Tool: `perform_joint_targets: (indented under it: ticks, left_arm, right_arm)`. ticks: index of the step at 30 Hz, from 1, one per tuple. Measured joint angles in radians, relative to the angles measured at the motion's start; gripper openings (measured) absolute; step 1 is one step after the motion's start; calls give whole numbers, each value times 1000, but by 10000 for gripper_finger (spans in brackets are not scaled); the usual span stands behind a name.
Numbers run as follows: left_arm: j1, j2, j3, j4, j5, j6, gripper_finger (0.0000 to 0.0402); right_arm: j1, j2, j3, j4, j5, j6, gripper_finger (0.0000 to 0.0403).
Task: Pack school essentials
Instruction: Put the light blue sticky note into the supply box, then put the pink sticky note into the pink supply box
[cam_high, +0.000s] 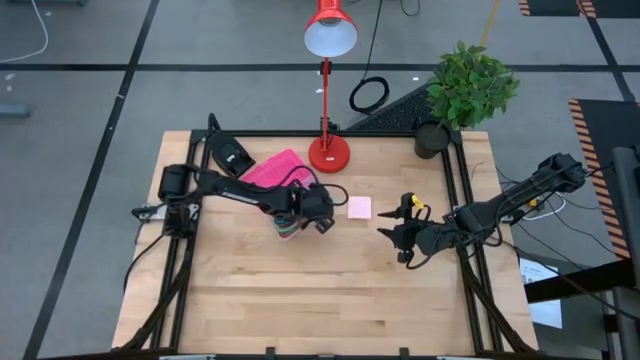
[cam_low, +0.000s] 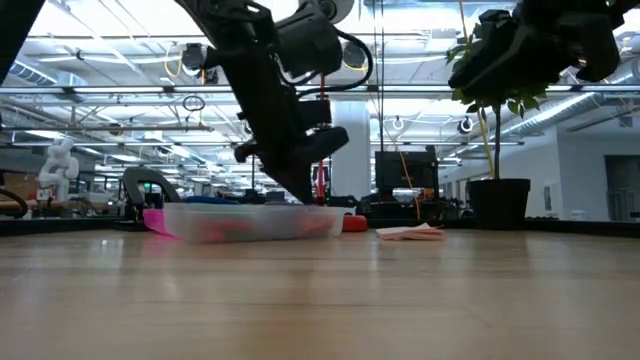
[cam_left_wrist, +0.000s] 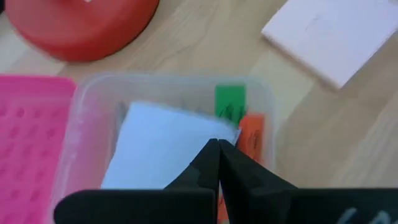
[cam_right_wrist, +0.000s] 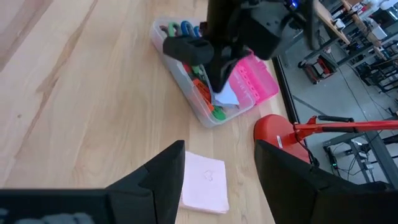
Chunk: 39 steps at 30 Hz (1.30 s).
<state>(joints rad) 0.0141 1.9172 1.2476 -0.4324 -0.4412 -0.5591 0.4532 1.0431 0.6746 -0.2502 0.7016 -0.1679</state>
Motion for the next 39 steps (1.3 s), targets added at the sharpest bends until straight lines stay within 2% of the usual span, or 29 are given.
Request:
perform_joint_targets:
  ticks: [8,15,21,25,30,39]
  left_arm:
    - [14,14,0,65,7,39,12]
    - [-12,-73,0,81,-8,71,7]
    - [-58,-113,1,177,-53,140,11]
    - [-75,-106,2,335,-60,188,20]
    - [-74,-103,1,432,-13,266,10]
    - [-68,-62,-1,477,3,370,6]
  right_arm:
    - [0,0,-28,-1,0,19,187]
    - [-2,0,-47,-1,0,20,187]
    - [-17,0,-110,63,-2,24,187]
    - [-43,0,-161,165,-121,-1,187]
    - [-78,0,-206,232,-249,-17,187]
    - [-146,0,-289,238,-259,-80,187]
